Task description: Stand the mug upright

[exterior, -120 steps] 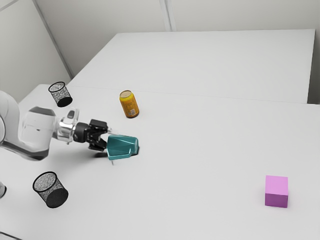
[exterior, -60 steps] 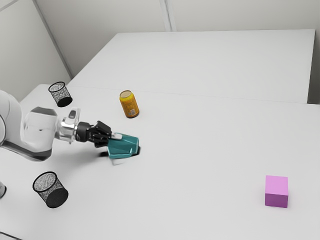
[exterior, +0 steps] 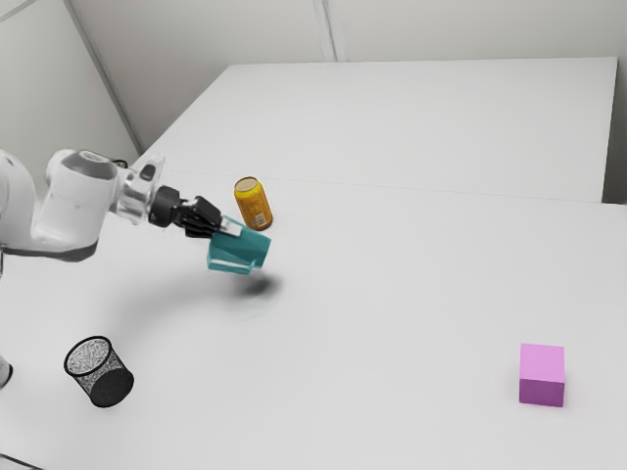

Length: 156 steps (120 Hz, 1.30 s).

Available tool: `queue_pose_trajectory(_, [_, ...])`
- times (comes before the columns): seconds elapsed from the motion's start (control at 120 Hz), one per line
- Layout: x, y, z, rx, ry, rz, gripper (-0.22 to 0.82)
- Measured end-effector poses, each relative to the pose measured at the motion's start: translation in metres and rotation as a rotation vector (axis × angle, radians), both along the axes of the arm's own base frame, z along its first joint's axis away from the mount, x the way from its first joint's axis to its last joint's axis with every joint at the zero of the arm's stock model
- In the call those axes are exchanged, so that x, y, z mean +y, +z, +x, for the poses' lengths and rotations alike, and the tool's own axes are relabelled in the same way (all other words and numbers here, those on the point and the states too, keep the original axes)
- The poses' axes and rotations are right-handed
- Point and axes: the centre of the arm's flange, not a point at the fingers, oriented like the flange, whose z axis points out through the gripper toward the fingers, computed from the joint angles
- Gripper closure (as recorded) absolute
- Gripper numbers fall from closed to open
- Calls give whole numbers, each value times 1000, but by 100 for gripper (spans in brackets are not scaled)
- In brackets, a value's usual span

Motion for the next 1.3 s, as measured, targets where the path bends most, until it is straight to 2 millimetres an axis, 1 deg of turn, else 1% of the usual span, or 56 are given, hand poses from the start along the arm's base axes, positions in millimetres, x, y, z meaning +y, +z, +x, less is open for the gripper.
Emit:
queue_pose_trajectory(0.067, [-15, 13, 7, -11, -99, 161, 77])
queue_pose_trajectory(0.133, [-27, 30, 6, -18, -214, 370, 77])
queue_pose_trajectory(0.175, [-36, 42, 1, -20, -278, 496, 77])
queue_pose_trajectory(0.225, [-41, 52, -7, -18, -328, 619, 77])
queue_pose_trajectory(0.258, [-43, 55, -15, -11, -351, 685, 77])
queue_pose_trajectory(0.325, [-45, 48, -26, 8, -369, 776, 77])
queue_pose_trajectory(0.392, [-46, 31, -32, 23, -362, 833, 77])
queue_pose_trajectory(0.433, [-47, 25, -33, 22, -353, 866, 77])
queue_pose_trajectory(0.492, [-52, 24, -30, 10, -348, 918, 78])
queue_pose_trajectory(0.575, [-66, 24, -25, -9, -343, 969, 78])
queue_pose_trajectory(0.658, [-78, 19, -22, -8, -333, 992, 78])
queue_pose_trajectory(0.717, [-80, 15, -22, 1, -314, 1000, 78])
queue_pose_trajectory(0.783, [-77, 12, -23, 16, -283, 1004, 77])
queue_pose_trajectory(0.8, [-76, 11, -23, 20, -275, 1003, 75])
queue_pose_trajectory(0.925, [-70, 7, -26, 49, -227, 997, 47])
queue_pose_trajectory(0.975, [-69, 6, -27, 56, -211, 995, 37])
queue_pose_trajectory(1.042, [-68, 6, -27, 64, -193, 993, 28])
queue_pose_trajectory(1.117, [-68, 9, -26, 67, -172, 992, 20])
queue_pose_trajectory(1.167, [-67, 19, -24, 57, -155, 994, 16])
queue_pose_trajectory(1.2, [-66, 37, -18, 43, -140, 997, 14])
queue_pose_trajectory(1.233, [-65, 63, -9, 25, -122, 1000, 12])
queue_pose_trajectory(1.267, [-63, 93, 0, 9, -104, 1003, 11])
queue_pose_trajectory(1.3, [-61, 129, 12, -8, -87, 1006, 9])
